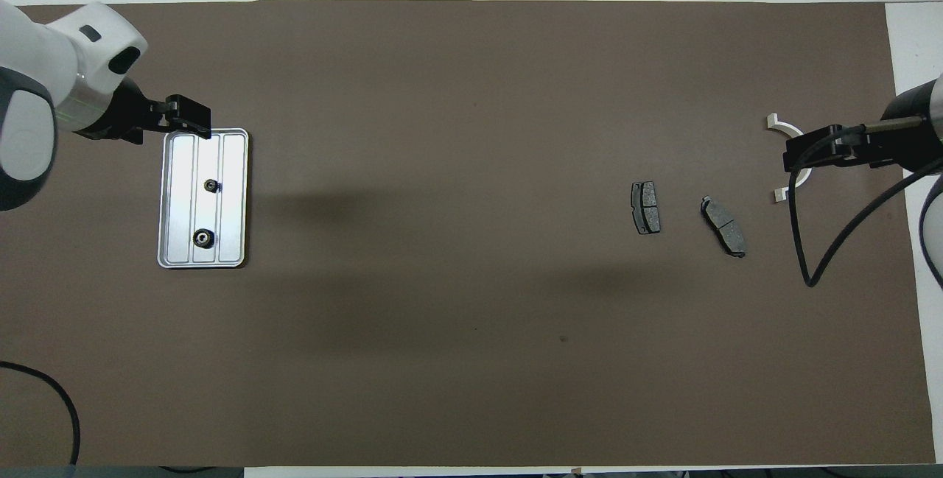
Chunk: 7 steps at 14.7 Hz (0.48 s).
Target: Pick bearing gear from pile to tray
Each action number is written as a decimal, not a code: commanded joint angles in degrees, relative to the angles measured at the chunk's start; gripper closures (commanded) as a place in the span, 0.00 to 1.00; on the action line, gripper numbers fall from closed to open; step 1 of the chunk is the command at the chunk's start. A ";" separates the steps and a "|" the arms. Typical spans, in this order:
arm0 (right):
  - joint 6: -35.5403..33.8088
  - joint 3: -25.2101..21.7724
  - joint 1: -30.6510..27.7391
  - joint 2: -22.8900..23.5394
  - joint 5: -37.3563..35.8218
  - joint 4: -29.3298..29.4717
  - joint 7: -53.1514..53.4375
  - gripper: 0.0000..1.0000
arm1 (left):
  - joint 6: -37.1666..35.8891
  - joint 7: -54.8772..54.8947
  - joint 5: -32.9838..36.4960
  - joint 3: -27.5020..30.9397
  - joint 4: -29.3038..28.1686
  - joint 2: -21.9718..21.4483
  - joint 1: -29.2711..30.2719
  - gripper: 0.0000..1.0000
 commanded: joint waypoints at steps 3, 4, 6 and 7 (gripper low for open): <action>1.21 0.03 -0.38 -1.14 1.34 -1.41 -1.32 0.00 | -9.05 -3.05 0.19 1.29 1.77 -10.75 0.39 0.00; 1.21 0.03 -0.38 -1.14 1.34 -1.41 -1.32 0.00 | -13.27 -1.39 0.63 1.29 1.68 -11.11 0.39 0.00; 1.21 0.03 -0.29 -1.14 1.34 -1.41 -1.32 0.00 | -14.80 2.31 1.86 1.20 -1.29 -12.60 0.39 0.00; 1.21 0.03 -0.29 -1.14 1.34 -1.41 -1.32 0.00 | -15.59 2.23 1.86 1.11 -1.57 -12.26 0.13 0.00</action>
